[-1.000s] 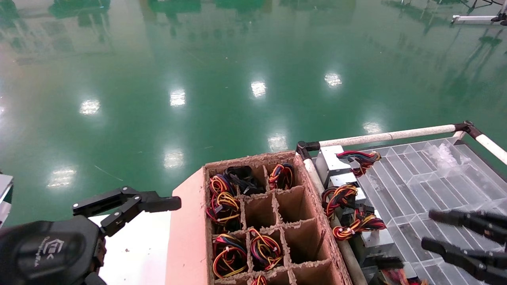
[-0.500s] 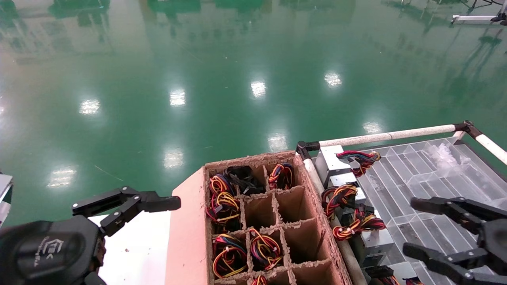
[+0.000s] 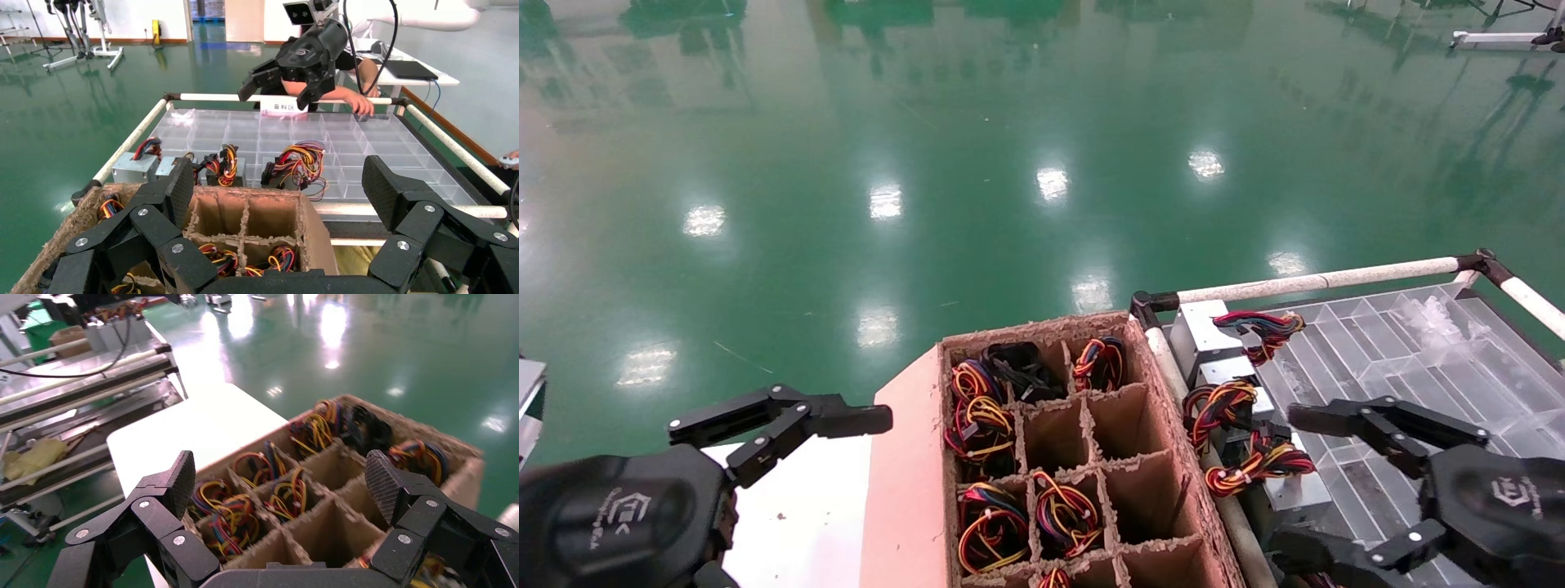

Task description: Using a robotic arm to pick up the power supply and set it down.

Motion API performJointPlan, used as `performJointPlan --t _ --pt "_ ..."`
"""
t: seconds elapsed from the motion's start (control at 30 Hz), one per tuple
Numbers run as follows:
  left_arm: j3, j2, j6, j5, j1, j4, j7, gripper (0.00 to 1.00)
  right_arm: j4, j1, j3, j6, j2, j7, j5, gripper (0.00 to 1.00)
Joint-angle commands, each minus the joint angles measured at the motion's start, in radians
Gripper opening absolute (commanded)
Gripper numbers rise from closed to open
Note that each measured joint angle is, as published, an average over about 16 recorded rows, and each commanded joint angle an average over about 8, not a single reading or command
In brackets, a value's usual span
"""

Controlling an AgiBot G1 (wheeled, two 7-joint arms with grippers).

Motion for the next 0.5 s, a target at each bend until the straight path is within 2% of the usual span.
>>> performJointPlan --t 0.03,0.5 --pt "0.000 0.000 0.000 0.000 0.000 0.000 0.000 1.00 0.020 -0.004 0.014 0.002 -0.010 0.009 -0.007 1.00" --pt "0.000 0.000 0.000 0.000 0.000 0.000 0.000 1.00 0.161 -0.033 0.113 0.017 -0.079 0.069 -0.053 1.00"
